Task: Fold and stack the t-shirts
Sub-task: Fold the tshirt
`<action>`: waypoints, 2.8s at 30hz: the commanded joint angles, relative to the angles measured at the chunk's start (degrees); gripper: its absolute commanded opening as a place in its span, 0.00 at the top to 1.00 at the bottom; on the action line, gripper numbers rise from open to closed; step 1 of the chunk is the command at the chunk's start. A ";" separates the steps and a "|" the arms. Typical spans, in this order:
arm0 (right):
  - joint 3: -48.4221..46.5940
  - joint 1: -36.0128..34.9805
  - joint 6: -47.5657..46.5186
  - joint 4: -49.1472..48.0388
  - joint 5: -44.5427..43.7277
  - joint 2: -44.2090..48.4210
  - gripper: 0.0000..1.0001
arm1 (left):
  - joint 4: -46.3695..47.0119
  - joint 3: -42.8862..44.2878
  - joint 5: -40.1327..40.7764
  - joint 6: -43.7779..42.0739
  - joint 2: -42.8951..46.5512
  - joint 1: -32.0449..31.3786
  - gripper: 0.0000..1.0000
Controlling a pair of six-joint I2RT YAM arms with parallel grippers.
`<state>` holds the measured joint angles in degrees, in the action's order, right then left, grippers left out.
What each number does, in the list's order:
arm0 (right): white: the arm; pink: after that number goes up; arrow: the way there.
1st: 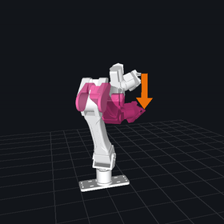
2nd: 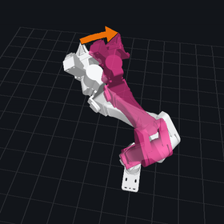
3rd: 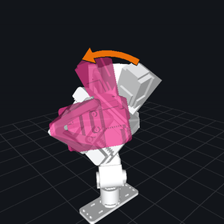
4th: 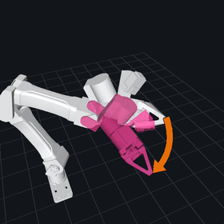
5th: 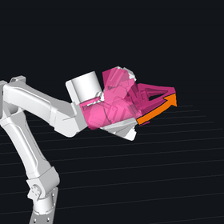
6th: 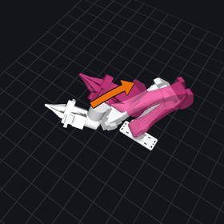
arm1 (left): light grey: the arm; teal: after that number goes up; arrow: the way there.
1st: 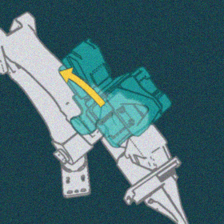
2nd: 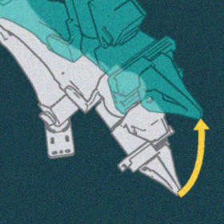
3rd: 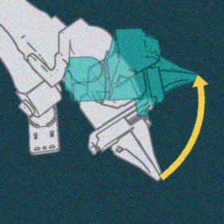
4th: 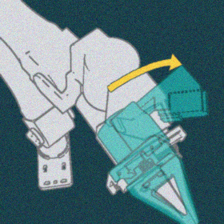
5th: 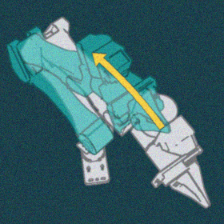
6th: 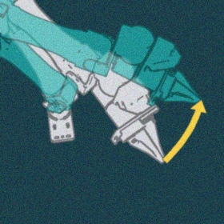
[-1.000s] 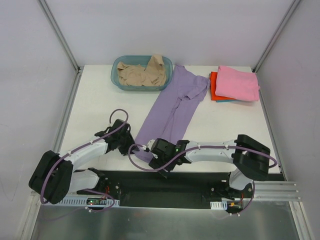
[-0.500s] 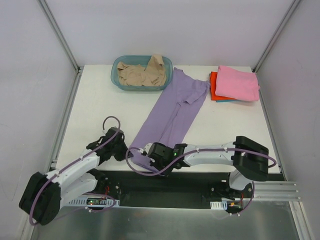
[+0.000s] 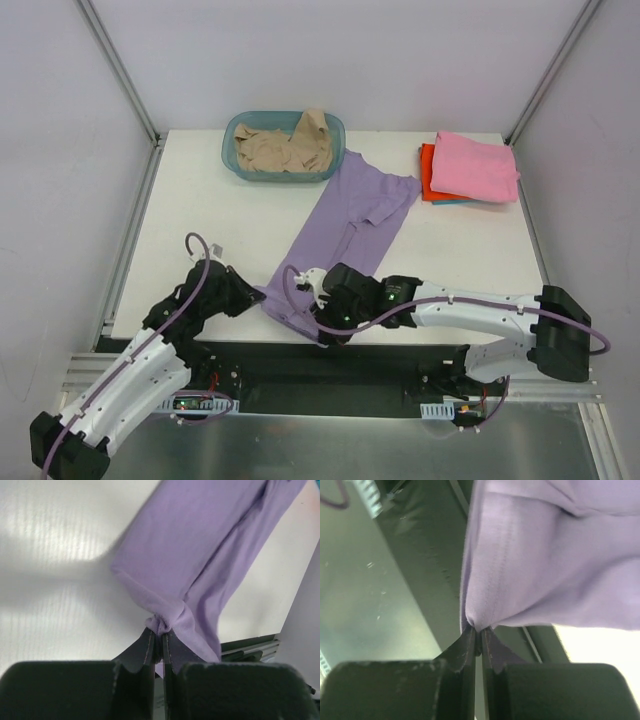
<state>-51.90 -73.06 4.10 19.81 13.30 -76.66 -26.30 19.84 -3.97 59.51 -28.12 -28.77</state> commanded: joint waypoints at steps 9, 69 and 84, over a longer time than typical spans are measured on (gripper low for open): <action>0.66 20.04 -1.98 8.58 -10.57 4.15 0.99 | 15.76 26.82 2.47 -9.58 -39.89 -1.55 1.00; -27.71 41.85 -11.30 -0.22 -4.58 -30.46 0.03 | 1.62 14.63 9.33 -11.52 -20.85 3.55 0.01; -19.07 35.54 -24.58 -3.71 -14.95 -10.83 0.03 | -10.77 14.79 16.00 -10.55 -10.38 3.64 0.01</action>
<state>-79.44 -30.92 -15.35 21.93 1.63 -103.50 -30.81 33.04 7.64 48.58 -38.94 -25.76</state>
